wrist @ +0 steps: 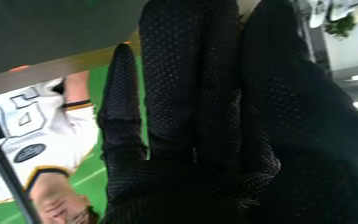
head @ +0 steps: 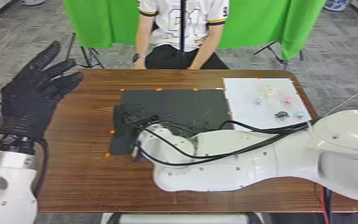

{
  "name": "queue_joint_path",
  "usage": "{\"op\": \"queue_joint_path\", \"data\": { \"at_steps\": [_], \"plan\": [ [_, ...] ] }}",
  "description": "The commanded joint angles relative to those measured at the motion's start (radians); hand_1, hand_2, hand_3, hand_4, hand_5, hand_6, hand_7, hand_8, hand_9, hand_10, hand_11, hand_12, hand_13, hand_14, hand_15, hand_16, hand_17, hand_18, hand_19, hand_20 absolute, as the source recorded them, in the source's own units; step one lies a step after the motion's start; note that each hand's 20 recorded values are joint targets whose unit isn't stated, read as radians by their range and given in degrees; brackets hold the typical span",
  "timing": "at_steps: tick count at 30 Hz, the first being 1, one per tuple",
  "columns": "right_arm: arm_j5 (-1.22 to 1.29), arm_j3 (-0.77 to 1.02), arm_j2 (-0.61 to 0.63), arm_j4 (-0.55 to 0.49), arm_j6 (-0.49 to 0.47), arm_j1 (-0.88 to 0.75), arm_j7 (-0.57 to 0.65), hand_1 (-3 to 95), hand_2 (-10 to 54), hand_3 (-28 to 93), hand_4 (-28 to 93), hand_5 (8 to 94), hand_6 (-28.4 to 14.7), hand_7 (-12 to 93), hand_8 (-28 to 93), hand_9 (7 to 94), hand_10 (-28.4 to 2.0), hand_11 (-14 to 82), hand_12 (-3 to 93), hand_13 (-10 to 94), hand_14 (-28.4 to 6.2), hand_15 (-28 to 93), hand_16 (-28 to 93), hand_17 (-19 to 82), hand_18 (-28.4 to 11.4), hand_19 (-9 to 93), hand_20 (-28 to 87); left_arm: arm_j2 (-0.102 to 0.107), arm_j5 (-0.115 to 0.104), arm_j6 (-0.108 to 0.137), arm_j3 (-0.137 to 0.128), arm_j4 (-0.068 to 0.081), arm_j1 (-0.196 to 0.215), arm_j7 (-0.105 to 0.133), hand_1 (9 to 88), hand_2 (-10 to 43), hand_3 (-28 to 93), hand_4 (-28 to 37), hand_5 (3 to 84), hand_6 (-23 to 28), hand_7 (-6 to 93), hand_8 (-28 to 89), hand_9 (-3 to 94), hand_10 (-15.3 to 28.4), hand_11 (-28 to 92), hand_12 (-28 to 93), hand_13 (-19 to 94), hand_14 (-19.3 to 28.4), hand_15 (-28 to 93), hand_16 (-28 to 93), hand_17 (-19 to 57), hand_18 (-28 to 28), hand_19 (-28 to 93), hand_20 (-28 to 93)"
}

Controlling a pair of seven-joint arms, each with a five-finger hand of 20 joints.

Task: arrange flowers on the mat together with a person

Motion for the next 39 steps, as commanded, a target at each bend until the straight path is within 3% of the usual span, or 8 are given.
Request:
{"op": "queue_joint_path", "data": {
  "at_steps": [1, 16, 20, 22, 24, 25, 30, 39],
  "plan": [
    [-0.017, 0.029, 0.015, 0.006, -0.060, -0.012, 0.008, 60.6, -9.5, 50, -28, 75.4, 8.7, 18, -6, 90.2, -2.8, 5.7, 31.5, 77, -2.3, 51, 25, 23, -16.0, 66, 23, -0.015, 0.010, -0.019, 0.006, 0.009, 0.006, 0.003, 20.7, 6.0, 76, -25.4, 30.0, 4.2, 9.6, -8, 29.9, 14.8, 18, 12, 21, 21.9, 46, -5, -6.9, 20.5, 45, 20],
    [-0.046, 0.066, 0.020, 0.011, -0.103, -0.045, 0.021, 56.8, -9.5, 50, -28, 65.0, 8.0, 17, -11, 86.2, -4.5, 12.0, 27.9, 74, -4.1, 54, 22, 22, -17.5, 67, 23, -0.026, 0.013, -0.026, -0.004, 0.003, 0.022, -0.017, 20.9, 5.9, 76, -25.0, 30.1, 4.3, 9.6, -8, 29.9, 14.7, 18, 12, 21, 21.8, 46, -5, -7.1, 20.5, 45, 20],
    [-0.048, 0.060, 0.019, 0.003, -0.087, -0.029, 0.010, 55.6, -9.5, 52, -28, 65.0, 8.0, 17, -11, 85.9, -4.7, 12.9, 27.2, 74, -4.4, 54, 21, 22, -17.6, 67, 24, -0.020, 0.007, -0.001, -0.032, -0.017, 0.074, 0.007, 21.0, 5.8, 76, -24.9, 30.1, 4.3, 9.6, -8, 29.8, 14.7, 18, 12, 21, 21.8, 46, -5, -7.1, 20.5, 45, 20],
    [-0.036, 0.060, 0.020, -0.006, -0.076, -0.012, -0.010, 55.1, -9.5, 52, -28, 65.0, 8.0, 18, -11, 85.8, -4.8, 13.5, 26.6, 74, -4.4, 54, 21, 22, -17.7, 67, 24, -0.012, -0.001, 0.029, -0.059, -0.037, 0.130, 0.041, 21.0, 5.8, 76, -24.9, 30.1, 4.3, 9.5, -8, 29.9, 14.7, 18, 12, 21, 21.8, 45, -5, -7.0, 20.5, 45, 20],
    [-0.011, 0.054, 0.024, -0.021, -0.055, 0.022, -0.040, 54.5, -9.5, 53, -28, 65.0, 7.9, 18, -11, 85.5, -4.9, 14.0, 26.3, 74, -4.5, 54, 21, 21, -17.9, 67, 24, 0.010, -0.030, 0.074, -0.090, -0.059, 0.211, 0.116, 21.0, 5.8, 76, -25.0, 30.1, 4.3, 9.5, -8, 29.9, 14.8, 18, 12, 21, 21.8, 45, -5, -7.0, 20.4, 45, 20],
    [-0.018, 0.089, 0.041, -0.032, -0.072, 0.000, -0.045, 54.0, -9.5, 54, -28, 65.0, 7.8, 17, -12, 85.2, -5.1, 14.5, 26.0, 73, -4.8, 54, 21, 21, -18.2, 67, 24, -0.002, -0.025, 0.071, -0.097, -0.062, 0.216, 0.099, 21.0, 5.9, 76, -24.9, 30.1, 4.3, 9.5, -8, 29.9, 14.8, 18, 12, 21, 21.8, 46, -5, -7.0, 20.4, 45, 20],
    [0.051, 0.259, 0.120, -0.094, -0.127, -0.092, -0.091, 47.6, -9.5, 62, -28, 64.8, 7.4, 17, -14, 78.8, -7.3, 20.3, 17.8, 70, -6.6, 54, 20, 19, -19.6, 66, 23, -0.020, -0.036, 0.092, -0.138, -0.083, 0.302, 0.126, 21.1, 5.9, 76, -24.9, 30.1, 4.3, 9.6, -8, 29.9, 14.8, 19, 12, 20, 21.8, 45, -5, -7.1, 20.5, 45, 20],
    [0.212, 0.691, 0.277, -0.258, -0.267, -0.400, -0.196, 36.4, -9.1, 68, -28, 60.5, 4.9, 16, -14, 67.5, -11.8, 16.4, 14.4, 60, -12.3, 51, 16, 15, -22.1, 62, 21, -0.036, -0.074, 0.119, -0.181, -0.084, 0.394, 0.166, 21.0, 5.9, 75, -25.0, 31.7, 5.3, 10.4, -8, 29.8, 14.8, 18, 12, 20, 21.5, 45, -5, -8.5, 19.4, 41, 18]
  ]
}}
